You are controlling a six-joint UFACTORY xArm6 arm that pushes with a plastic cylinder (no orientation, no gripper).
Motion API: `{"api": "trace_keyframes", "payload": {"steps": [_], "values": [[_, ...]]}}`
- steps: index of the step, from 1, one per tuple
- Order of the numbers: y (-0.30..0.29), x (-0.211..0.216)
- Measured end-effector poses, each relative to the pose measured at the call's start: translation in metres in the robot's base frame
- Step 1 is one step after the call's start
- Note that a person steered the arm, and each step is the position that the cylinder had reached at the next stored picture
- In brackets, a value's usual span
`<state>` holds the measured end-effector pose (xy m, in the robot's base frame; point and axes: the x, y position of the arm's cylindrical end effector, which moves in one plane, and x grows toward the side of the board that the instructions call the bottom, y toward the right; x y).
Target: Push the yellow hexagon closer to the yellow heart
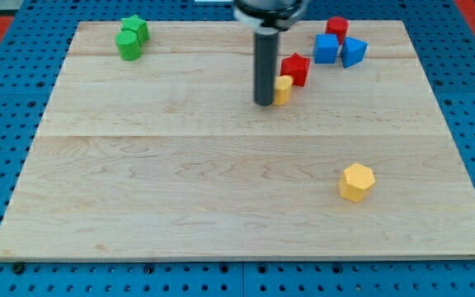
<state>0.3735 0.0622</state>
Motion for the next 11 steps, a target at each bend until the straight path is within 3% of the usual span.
{"api": "trace_keyframes", "payload": {"steps": [1,2,3,4,5,7,8,9,10,11], "values": [[0.063,-0.02],[0.073,0.004],[0.157,0.076],[0.196,0.143],[0.129,0.202],[0.124,0.106],[0.17,0.142],[0.127,0.185],[0.099,0.181],[0.095,0.133]]}}
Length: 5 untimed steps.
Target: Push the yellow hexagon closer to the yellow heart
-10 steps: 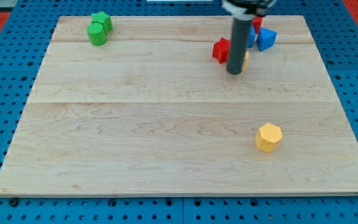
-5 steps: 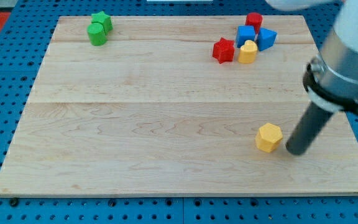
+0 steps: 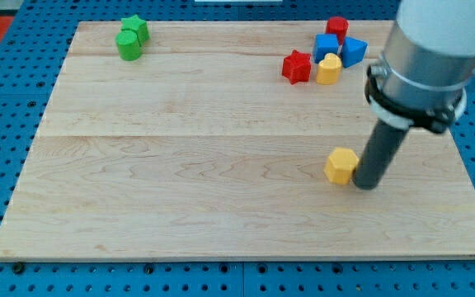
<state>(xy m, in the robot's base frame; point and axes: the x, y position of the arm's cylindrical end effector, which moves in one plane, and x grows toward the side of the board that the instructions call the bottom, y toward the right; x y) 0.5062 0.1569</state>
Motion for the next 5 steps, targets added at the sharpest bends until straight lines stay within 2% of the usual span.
{"api": "trace_keyframes", "payload": {"steps": [1,2,3,4,5], "values": [[0.0,-0.022],[-0.009,0.006],[-0.044,0.002],[-0.067,-0.046],[-0.066,-0.111]]}}
